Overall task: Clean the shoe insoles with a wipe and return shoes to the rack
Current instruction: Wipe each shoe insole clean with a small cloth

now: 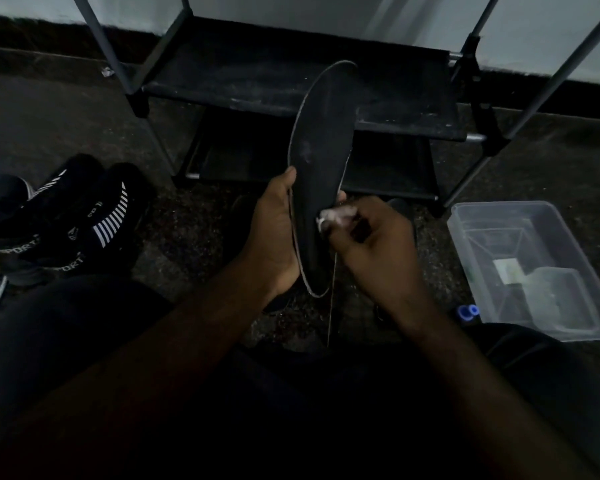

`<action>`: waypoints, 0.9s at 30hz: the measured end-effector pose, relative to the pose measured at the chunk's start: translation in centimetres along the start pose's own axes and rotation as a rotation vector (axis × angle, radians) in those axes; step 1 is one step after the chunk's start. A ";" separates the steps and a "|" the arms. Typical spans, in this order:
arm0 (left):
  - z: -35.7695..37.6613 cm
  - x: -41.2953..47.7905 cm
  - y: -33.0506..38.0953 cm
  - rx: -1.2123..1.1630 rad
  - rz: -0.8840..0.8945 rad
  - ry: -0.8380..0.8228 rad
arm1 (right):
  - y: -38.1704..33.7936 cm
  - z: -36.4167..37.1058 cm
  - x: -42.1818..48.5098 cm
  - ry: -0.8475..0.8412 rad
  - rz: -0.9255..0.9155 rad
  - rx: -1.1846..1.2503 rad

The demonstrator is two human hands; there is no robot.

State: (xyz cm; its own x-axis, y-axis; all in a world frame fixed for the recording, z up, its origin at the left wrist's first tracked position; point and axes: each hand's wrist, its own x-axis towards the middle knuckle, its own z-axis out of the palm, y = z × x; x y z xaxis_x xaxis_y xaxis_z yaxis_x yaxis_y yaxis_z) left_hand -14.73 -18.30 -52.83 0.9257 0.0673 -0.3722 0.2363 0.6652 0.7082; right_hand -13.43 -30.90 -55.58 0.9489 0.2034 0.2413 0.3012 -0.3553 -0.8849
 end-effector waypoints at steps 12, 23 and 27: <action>-0.5 -0.4 0.5 -0.064 0.108 -0.108 | -1.4 -1.2 0.1 0.105 0.123 0.273; -1.2 0.2 0.1 0.024 0.047 -0.055 | -1.3 1.1 -1.6 -0.101 -0.271 -0.137; -0.4 -0.6 -1.2 0.042 -0.005 -0.104 | -0.8 0.6 -1.0 0.022 -0.211 -0.236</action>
State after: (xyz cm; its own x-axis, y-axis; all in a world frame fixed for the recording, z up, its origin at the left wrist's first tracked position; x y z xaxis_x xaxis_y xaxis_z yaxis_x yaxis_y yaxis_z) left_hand -15.73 -18.87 -53.70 0.9497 -0.0148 -0.3128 0.2510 0.6332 0.7322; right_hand -14.70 -30.28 -55.36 0.8642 0.2766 0.4204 0.5028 -0.5097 -0.6981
